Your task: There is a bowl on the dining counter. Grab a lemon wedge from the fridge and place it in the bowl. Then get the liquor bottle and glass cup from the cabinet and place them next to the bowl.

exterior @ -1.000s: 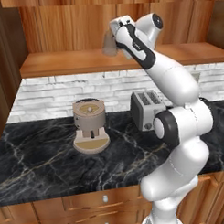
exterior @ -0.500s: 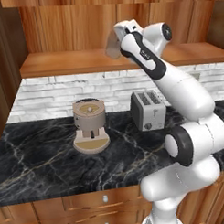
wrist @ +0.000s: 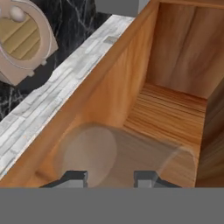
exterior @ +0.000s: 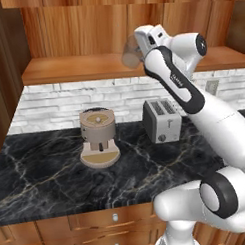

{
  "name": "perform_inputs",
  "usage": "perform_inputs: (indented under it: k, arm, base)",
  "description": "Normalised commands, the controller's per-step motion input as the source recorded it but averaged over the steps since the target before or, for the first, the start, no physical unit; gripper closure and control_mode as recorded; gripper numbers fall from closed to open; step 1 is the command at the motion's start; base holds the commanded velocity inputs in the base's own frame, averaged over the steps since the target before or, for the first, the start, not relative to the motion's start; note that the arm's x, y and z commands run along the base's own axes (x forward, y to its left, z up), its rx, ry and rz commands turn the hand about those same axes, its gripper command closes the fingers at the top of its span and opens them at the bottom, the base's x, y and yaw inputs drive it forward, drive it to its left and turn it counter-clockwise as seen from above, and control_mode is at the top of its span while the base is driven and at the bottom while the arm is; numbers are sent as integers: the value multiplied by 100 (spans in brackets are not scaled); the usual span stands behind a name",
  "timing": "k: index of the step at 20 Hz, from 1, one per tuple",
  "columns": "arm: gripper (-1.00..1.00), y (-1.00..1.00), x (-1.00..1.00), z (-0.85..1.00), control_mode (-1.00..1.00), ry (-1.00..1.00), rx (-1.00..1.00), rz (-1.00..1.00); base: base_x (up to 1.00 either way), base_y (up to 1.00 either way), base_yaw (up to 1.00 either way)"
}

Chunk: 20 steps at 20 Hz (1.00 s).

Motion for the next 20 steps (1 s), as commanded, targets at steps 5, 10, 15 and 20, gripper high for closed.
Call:
perform_inputs:
  k: [5, 10, 15, 20]
  arm:
    - [100, -1, -73, 24, -100, 11, 0, 0]
    - [100, 0, -72, 11, -100, 9, 0, 0]
    - [100, 0, -79, 17, -100, 5, 0, 0]
    - [100, 0, -84, 1, -100, 6, 0, 0]
  base:
    - [0, 0, 0]
    - [0, 0, 0]
    - [0, 0, 0]
    - [0, 0, 0]
